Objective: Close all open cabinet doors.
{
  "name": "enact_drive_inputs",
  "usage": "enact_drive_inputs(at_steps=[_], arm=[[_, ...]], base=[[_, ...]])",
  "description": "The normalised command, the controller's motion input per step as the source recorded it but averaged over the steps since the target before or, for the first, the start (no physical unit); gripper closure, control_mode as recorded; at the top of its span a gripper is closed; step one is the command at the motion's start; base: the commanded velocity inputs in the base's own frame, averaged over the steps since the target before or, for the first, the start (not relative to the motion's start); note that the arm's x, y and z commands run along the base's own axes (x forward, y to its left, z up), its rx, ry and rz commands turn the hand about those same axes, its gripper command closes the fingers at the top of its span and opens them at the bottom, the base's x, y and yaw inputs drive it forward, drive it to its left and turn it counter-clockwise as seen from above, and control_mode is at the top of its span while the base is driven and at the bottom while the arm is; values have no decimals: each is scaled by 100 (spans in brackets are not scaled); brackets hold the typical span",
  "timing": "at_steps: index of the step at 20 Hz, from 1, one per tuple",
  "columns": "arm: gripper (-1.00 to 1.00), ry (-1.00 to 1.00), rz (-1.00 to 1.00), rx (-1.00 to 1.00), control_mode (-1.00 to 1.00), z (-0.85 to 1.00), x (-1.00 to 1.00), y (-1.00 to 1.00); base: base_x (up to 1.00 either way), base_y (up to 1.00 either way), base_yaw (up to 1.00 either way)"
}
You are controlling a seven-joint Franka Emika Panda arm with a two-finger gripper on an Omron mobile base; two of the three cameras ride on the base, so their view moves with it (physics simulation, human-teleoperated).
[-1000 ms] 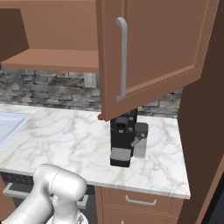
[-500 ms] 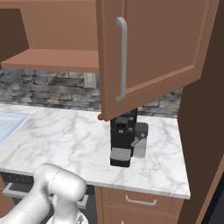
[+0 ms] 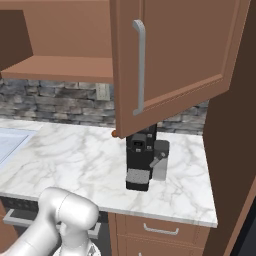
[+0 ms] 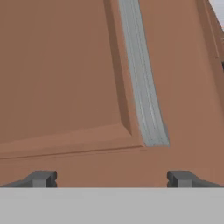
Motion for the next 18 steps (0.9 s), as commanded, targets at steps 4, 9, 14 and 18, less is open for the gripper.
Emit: enact_drive_inputs(at_steps=[4,9,14,18], arm=[[-100,-5,0,0,-100,-9,13,-27],[-100,-4,0,0,-100,-5,16,-29],[-100,-2,0,0,-100,0,26,-32],[-100,0,0,0,-100,0,31,-30]], base=[[0,0,0],[0,0,0],[0,0,0],[0,0,0]])
